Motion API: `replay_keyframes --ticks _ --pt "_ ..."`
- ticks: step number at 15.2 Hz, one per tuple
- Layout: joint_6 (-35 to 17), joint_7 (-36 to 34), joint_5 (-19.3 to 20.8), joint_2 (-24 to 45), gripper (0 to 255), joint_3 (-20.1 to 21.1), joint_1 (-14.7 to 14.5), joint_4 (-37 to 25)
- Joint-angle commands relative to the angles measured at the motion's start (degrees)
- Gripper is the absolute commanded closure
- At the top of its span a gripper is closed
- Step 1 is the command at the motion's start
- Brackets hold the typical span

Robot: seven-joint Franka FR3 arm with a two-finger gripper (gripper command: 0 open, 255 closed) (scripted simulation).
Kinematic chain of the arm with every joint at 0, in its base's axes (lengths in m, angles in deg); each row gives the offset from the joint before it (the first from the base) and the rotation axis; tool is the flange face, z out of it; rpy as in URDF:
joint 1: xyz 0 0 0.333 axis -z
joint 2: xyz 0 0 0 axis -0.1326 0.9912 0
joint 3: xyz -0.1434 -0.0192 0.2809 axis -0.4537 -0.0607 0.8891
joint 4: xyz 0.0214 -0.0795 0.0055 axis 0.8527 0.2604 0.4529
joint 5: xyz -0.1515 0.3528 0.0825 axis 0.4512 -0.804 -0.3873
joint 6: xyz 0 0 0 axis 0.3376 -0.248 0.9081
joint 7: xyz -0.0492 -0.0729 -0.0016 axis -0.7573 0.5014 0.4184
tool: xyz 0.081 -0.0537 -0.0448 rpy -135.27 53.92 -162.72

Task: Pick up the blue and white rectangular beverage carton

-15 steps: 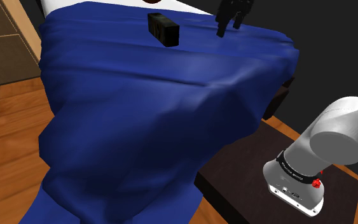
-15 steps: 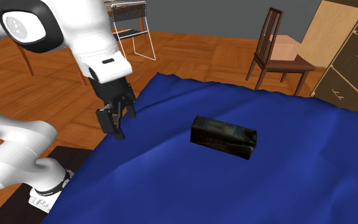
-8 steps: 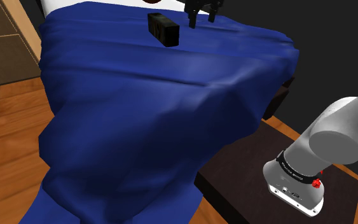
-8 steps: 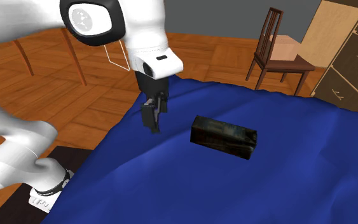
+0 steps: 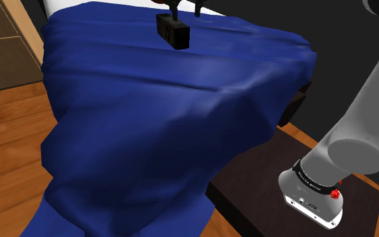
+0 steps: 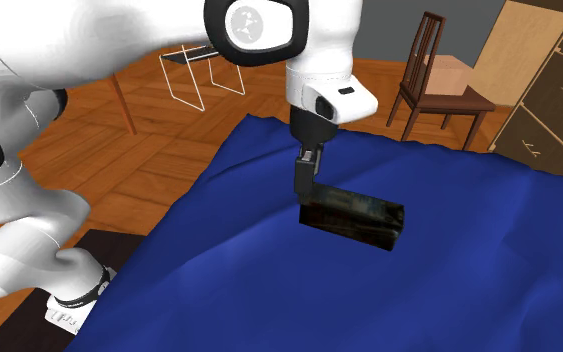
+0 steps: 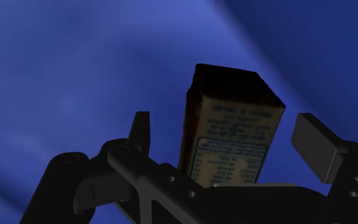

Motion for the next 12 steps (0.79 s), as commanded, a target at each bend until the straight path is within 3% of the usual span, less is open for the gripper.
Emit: replay_keyframes --ticks 1,2,9,12 --pt "3.81 -1.92 1.12 7.24 0 0.17 -1.11 -10.02" --pt "6.10 -2.64 1.74 11.11 0 0.12 -1.87 -15.77" --pt "-1.14 -2.61 0.93 7.91 0 -0.01 -0.95 -5.38" --pt "-1.68 -2.61 0.88 7.72 0 -0.02 -0.89 -4.65"
